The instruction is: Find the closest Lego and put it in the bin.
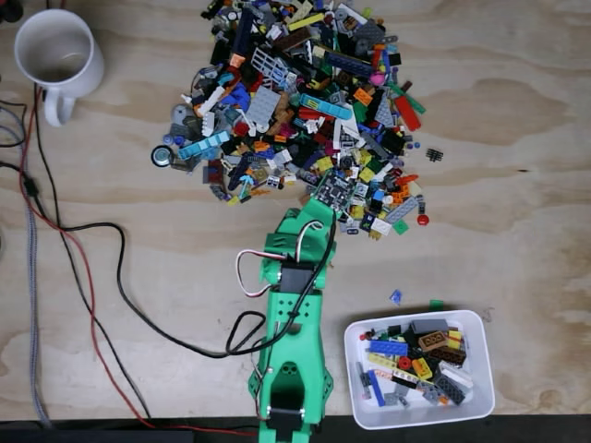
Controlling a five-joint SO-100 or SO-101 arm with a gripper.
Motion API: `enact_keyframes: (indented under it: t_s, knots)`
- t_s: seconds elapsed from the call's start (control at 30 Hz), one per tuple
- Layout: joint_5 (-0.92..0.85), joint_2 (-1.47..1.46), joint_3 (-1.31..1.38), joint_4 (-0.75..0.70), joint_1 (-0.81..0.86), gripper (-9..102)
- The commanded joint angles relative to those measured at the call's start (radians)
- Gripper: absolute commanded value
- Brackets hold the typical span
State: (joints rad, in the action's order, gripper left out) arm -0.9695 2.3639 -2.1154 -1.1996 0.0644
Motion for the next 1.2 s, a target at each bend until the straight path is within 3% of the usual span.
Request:
enact_keyframes:
  t_s: [0.0,0.5,0.6,0.77,1.07,1.17]
  knots:
    - [0.046,0.0,0.081,-0.055,-0.028,9]
    - [0.041,0.009,0.069,-0.057,-0.017,8]
    - [-0.135,0.044,-0.003,-0.043,0.028,8]
    - [-0.592,0.044,-0.172,0.146,0.184,9]
    - [-0.821,0.018,-0.373,0.443,0.06,12]
    - [-0.927,-0.014,-0.465,0.617,0.066,12]
